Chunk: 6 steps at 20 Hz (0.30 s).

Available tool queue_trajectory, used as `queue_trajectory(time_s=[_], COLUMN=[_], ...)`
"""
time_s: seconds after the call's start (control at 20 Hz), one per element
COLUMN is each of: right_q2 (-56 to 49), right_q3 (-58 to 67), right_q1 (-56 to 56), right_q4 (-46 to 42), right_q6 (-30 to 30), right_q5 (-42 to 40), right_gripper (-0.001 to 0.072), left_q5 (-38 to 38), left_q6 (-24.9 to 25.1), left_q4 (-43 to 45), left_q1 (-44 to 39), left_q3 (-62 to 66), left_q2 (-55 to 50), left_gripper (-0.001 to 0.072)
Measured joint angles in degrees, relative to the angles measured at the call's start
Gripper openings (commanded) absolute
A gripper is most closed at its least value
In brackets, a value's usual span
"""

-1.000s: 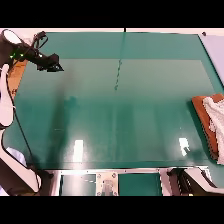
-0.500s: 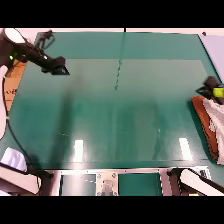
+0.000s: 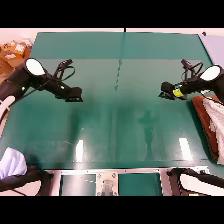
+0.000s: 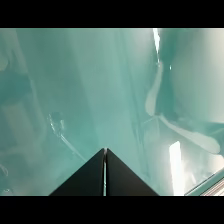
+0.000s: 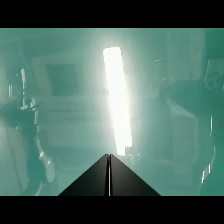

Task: Fold the shirts.

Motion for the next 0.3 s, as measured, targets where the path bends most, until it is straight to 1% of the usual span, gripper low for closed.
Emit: queue_trajectory(time_s=[0.3], right_q2=[-0.44], right_q3=[0.02], right_q1=[1.7], right_q4=[-0.11], right_q6=[0.09], right_q5=[0.17], right_gripper=[0.0013], left_q5=[1.27], left_q6=[-0.39], left_q4=[-0.17], left_q1=[-0.74], left_q3=[-2.16], left_q2=[1.31], left_gripper=[0.0018])
